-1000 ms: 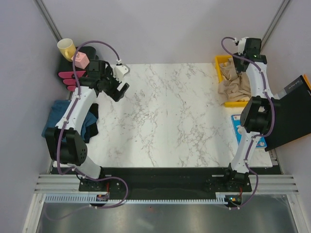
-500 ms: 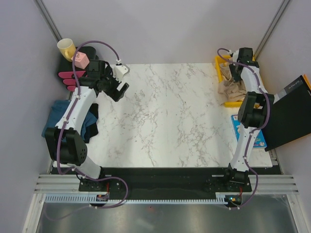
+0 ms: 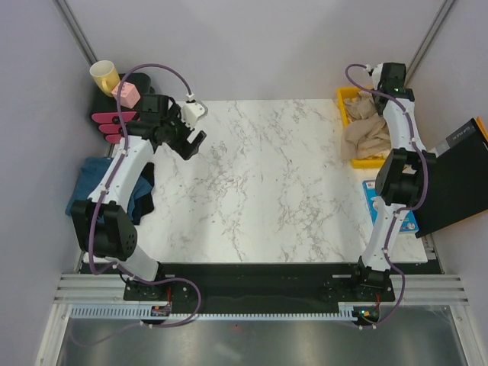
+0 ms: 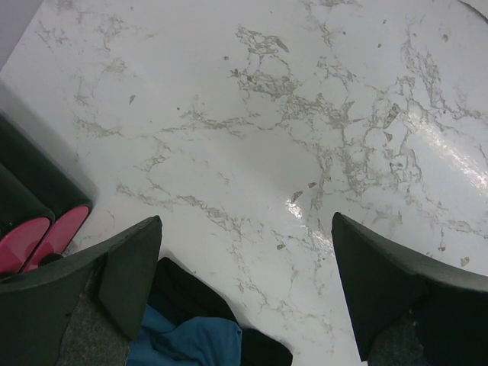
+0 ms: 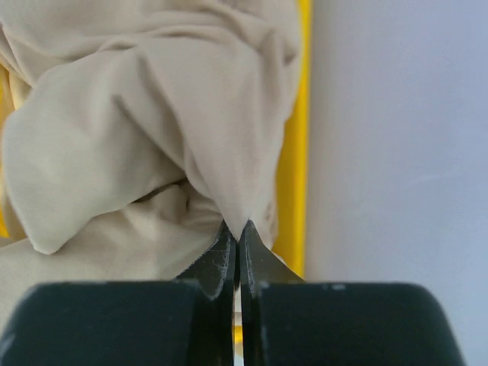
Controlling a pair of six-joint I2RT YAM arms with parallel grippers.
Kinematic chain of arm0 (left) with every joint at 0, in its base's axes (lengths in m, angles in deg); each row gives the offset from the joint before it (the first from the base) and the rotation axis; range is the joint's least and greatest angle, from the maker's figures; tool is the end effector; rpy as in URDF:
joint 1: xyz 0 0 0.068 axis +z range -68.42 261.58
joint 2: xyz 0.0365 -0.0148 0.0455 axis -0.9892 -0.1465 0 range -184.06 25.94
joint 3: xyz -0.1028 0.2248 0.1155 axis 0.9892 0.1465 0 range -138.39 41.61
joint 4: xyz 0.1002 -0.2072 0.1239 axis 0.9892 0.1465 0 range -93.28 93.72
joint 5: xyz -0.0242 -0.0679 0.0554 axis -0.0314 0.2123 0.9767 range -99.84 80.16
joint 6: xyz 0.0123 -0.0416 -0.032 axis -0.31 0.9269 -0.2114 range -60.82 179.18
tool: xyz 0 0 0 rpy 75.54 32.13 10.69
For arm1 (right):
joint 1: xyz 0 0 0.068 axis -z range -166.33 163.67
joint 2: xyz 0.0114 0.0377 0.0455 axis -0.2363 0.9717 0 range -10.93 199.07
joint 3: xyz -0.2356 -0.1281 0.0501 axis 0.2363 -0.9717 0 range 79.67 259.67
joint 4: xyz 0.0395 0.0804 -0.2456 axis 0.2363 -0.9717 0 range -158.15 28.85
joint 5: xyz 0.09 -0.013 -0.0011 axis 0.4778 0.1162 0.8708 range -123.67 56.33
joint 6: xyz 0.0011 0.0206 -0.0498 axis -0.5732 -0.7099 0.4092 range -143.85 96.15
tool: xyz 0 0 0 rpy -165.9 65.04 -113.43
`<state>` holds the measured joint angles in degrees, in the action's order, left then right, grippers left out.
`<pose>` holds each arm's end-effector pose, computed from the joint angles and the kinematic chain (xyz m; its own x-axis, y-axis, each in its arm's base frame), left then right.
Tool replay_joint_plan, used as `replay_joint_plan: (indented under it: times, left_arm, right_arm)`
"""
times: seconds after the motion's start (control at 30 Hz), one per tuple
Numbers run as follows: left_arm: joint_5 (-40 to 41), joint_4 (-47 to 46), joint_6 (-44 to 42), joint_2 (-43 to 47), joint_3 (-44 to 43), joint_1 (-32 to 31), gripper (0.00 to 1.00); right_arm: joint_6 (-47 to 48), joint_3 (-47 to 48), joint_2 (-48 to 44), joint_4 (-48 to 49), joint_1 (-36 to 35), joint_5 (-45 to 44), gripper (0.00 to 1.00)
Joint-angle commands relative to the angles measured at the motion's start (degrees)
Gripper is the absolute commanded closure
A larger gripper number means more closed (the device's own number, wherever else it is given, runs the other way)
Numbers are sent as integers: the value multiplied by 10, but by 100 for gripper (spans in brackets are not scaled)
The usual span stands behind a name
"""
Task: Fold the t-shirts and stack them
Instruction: Grab the tshirt from the pile
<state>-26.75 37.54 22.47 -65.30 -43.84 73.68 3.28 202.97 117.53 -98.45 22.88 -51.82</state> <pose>0.3450 -0.0583 0.3339 -0.3801 0.6302 -0.6770 0.6943 0.6780 0.2413 0.5049 -0.0931 0.2851 -0.7659 -0.3148 -0.5606 0.0334 0.8513 -0.5236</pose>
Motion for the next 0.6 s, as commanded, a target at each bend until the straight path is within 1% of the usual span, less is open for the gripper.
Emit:
replay_joint_plan:
  times: [0.0,0.17,0.37,0.47,0.5,0.53,0.57]
  left_arm:
    - [-41,-33,-11,-1,-9,-16,0]
    - [-63,-63,-51,-24,-19,-29,0]
    - [-71,-101,-68,-88,-77,-57,0]
    - [-67,-120,-66,-125,-111,-73,0]
    - [-64,-121,-65,-133,-120,-77,0]
    - [-61,-121,-66,-147,-136,-81,0]
    - [-59,-122,-65,-150,-141,-88,0]
  right_arm:
    - [54,58,-122,72,-11,-22,100]
    - [116,44,-176,138,-27,-20,100]
    - [190,-25,-239,318,-63,0,100]
    - [222,-21,-244,367,-82,16,100]
    - [238,-16,-240,369,-89,8,100]
    - [251,9,-231,369,-88,-3,100]
    - [267,22,-209,369,-88,-15,100]
